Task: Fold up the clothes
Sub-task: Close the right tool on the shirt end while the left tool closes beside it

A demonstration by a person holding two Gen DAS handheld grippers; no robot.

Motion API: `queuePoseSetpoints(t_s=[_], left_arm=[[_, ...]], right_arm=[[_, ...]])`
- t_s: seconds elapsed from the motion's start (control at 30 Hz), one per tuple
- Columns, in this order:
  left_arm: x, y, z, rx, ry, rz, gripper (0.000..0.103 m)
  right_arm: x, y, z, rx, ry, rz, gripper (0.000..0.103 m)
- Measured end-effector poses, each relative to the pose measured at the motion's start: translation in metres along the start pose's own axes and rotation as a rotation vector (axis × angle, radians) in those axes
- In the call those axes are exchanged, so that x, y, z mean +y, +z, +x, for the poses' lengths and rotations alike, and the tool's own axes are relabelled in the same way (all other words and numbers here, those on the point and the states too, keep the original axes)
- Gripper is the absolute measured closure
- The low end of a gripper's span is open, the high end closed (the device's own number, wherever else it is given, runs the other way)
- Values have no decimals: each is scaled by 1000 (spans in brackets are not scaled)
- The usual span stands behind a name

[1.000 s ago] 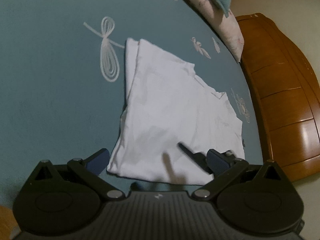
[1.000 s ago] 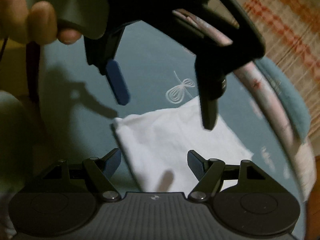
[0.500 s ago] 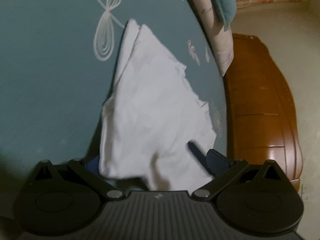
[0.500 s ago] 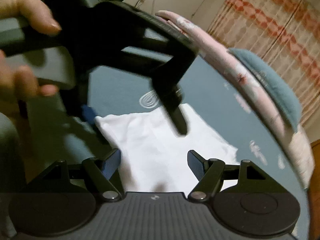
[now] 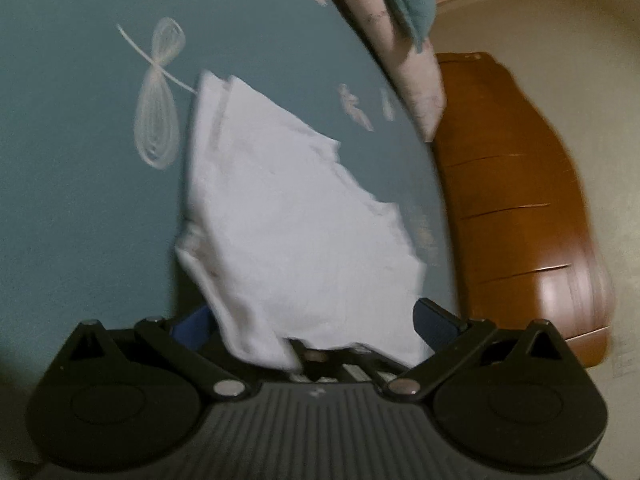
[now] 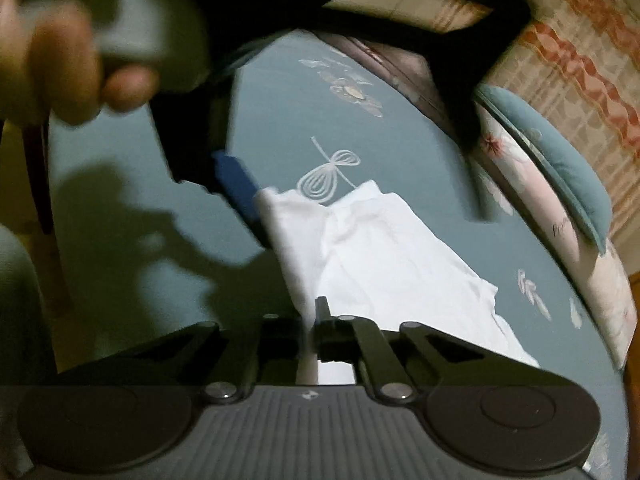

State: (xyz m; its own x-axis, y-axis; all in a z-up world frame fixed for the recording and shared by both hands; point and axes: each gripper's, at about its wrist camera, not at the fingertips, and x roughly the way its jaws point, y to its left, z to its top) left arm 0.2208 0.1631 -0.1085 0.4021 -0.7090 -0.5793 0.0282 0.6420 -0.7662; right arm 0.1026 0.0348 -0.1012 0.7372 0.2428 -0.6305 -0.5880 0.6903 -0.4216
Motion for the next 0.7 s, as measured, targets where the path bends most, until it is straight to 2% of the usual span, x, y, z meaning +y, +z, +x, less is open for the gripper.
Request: queuePoseSetpoints(t_s=[0.07,0.13,0.2,0.27,0.53,0.7], left_arm=[[5,7,4,-6,16,-9,3],[10,16,10,-6,18,-16,9],[14,28,18,-3,50,-13,26],[17,40,30,21,71,-15,30],[25,82,62,37,3,-37,31],[20,104,80,47,-6,17,32]], right_arm=[[-7,2,-2,-9,5,17,98],[-10,2,-6,-16,11,33,98],[-13,3,-8,-21,18,48,98],[-16,2,-11,-27,22,66,98],[-27,1,-19,-43,40,127,98],[-29,-3,-28,-46,49,157,98]])
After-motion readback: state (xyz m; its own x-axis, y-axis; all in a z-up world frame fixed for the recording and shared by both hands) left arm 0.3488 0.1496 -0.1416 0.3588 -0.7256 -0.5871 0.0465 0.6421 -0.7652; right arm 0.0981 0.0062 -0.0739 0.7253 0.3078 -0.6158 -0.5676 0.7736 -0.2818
